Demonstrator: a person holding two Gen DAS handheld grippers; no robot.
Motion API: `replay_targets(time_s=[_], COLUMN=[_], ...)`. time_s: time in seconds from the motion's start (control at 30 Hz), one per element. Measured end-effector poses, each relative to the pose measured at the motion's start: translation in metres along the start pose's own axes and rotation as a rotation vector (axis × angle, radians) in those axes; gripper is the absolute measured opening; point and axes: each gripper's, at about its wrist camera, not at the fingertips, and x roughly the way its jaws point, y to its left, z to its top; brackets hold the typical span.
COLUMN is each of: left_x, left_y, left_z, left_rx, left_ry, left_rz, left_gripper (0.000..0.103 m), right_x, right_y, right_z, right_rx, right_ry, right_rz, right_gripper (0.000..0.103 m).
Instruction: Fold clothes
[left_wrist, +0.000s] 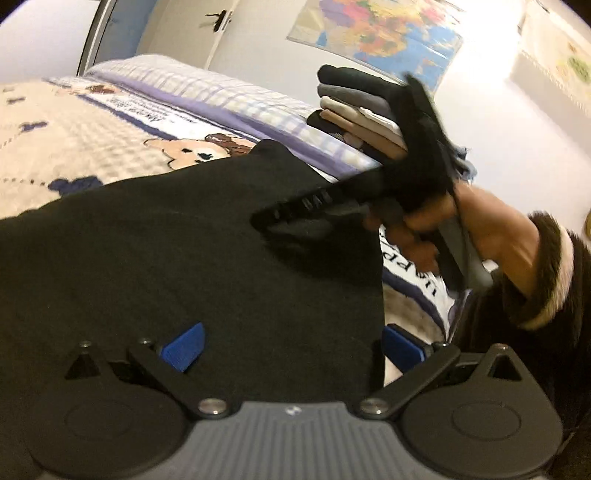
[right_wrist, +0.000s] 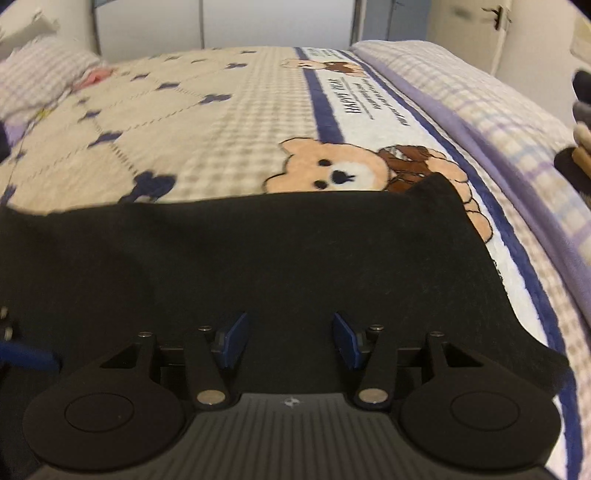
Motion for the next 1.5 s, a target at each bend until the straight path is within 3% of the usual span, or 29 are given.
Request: replay_targets(time_s=[0.4,0.67,0.77,1.0,1.2,1.3,1.37,1.5], left_x=[-0.002,-0.018,-0.039,-0.092,-0.135,-0.143,-0.145,-0.146], left_y=[0.003,0.007,0.007,0.009,0.044,0.062,0.072,0.066], left_z=[-0.004,-0.002,-0.005,-0.018,-0.027,-0.038,-0.046,-0.049], left_rx=[-0.021,-0.093,-0.122,-0.127,-0.262,-0.279,-0.271,-0.228], left_ry=[-0.013,-0.057,-0.117,-0.187,-0.217,-0.17,-0.13,-0.117], left_rz=[-0.021,0.012,0.104,0.408,0.621,0.729,0.793,0.814], left_gripper=[0.103,0.103,0.103,0.103,0.103,0.101,0.093,0.093], right_x=[0.046,0.03,0.015,0.004,-0.007,-0.013,-0.012,-0.014], right_y=[-0.032,-0.028,-0.019,-0.009,-0.015,-0.025,-0.033,-0.055], right_z=[0.047,0.046,0.044,0.019,-0.003,-0.014,-0.021,-0.034], right_rx=[0.087,0.085,0.051,-0.002,-0.016,-0.016,-0.024,-0.011], right_ry=[-0.098,-0.211,-0.23,-0.201,-0.201,-0.199,-0.192,-0.203], right_rz=[-0.029,-0.033,-0.033,-0.046,-0.077,-0.1,-0.13,-0.169], right_gripper=[0.062,0.063,0.063,0.063,0.063,0.063,0.063,0.064])
